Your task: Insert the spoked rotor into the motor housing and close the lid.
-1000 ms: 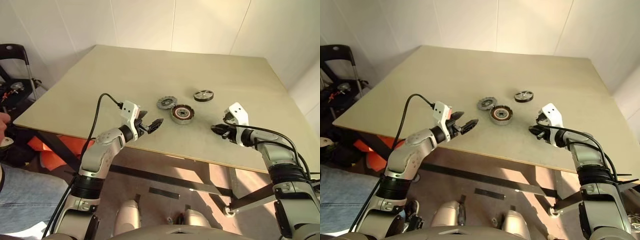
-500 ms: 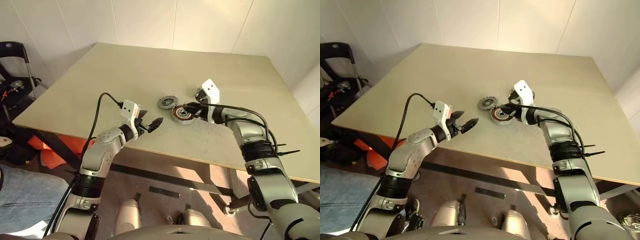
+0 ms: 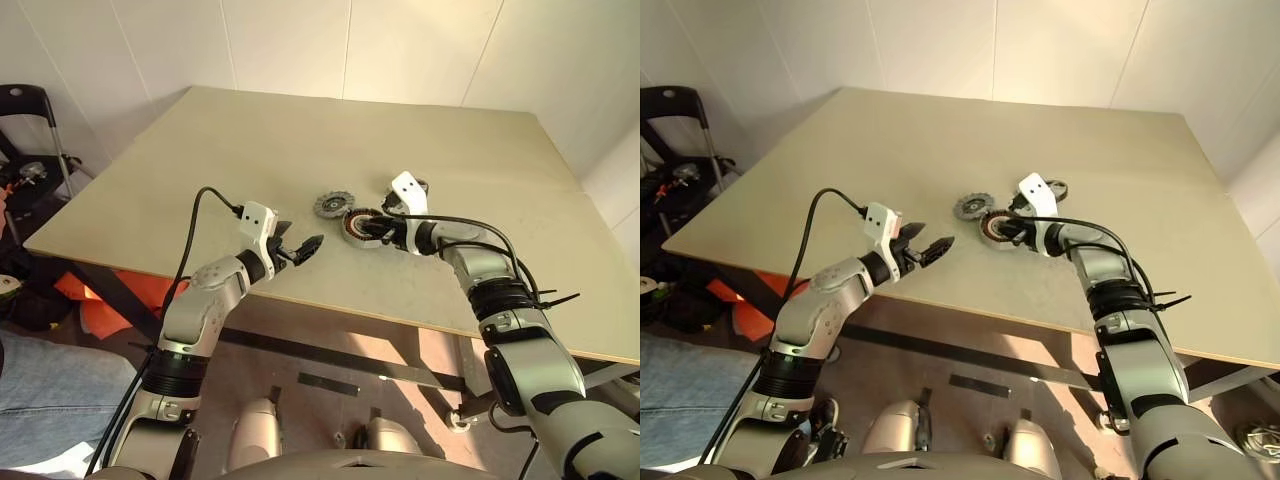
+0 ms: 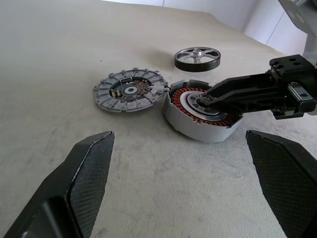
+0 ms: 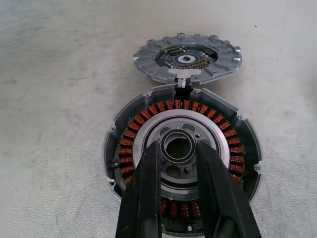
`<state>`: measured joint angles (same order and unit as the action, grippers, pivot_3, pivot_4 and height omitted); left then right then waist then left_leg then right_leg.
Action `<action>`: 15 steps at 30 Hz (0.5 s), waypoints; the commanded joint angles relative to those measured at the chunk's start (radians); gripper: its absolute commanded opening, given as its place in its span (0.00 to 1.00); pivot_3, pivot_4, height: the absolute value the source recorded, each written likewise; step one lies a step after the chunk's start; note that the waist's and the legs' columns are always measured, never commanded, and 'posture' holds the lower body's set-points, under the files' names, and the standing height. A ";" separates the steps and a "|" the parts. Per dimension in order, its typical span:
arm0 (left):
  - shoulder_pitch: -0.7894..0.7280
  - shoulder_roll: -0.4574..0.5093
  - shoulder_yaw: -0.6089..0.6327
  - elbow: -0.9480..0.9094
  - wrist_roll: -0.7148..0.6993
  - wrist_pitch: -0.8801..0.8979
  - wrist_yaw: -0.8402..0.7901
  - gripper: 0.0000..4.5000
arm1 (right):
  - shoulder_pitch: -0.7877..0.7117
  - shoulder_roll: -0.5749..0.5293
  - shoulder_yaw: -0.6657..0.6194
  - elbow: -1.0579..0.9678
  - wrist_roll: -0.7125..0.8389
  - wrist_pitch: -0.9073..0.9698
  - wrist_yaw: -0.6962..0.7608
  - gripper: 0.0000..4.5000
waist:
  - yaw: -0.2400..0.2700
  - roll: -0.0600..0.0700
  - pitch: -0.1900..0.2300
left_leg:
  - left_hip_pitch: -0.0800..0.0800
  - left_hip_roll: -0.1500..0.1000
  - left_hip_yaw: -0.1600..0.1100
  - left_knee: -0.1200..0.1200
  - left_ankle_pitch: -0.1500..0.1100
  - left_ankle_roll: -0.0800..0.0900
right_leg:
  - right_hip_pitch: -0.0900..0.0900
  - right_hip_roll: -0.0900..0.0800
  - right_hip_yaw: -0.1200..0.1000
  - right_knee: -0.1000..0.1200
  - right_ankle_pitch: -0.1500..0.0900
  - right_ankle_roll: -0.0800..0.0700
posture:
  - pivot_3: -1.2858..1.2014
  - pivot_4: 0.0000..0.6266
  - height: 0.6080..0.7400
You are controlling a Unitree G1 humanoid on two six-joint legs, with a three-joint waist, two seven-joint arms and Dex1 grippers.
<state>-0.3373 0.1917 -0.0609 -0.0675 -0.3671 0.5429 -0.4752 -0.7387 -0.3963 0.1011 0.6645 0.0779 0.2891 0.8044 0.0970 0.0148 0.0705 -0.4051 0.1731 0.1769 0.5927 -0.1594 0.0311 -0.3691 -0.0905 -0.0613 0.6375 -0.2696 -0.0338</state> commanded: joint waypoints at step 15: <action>-0.012 0.005 0.017 -0.035 0.002 -0.022 0.003 1.00 | -0.073 0.015 -0.010 0.076 -0.025 -0.058 -0.002 0.15 | 0.000 0.000 0.000 | 0.000 0.000 0.000 0.000 0.000 0.000 | 0.000 0.000 0.000 0.000 0.000 0.000 | 0.52 0.00 1.00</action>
<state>-0.3373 0.1919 -0.0582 -0.0675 -0.3670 0.5421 -0.4745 -0.7772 -0.3843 0.1012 0.7549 0.0508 0.2475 0.8024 0.0967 0.0148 0.0705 -0.4051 0.1731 0.1770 0.5928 -0.1594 0.0311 -0.3691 -0.0905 -0.0613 0.6376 -0.2696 -0.0339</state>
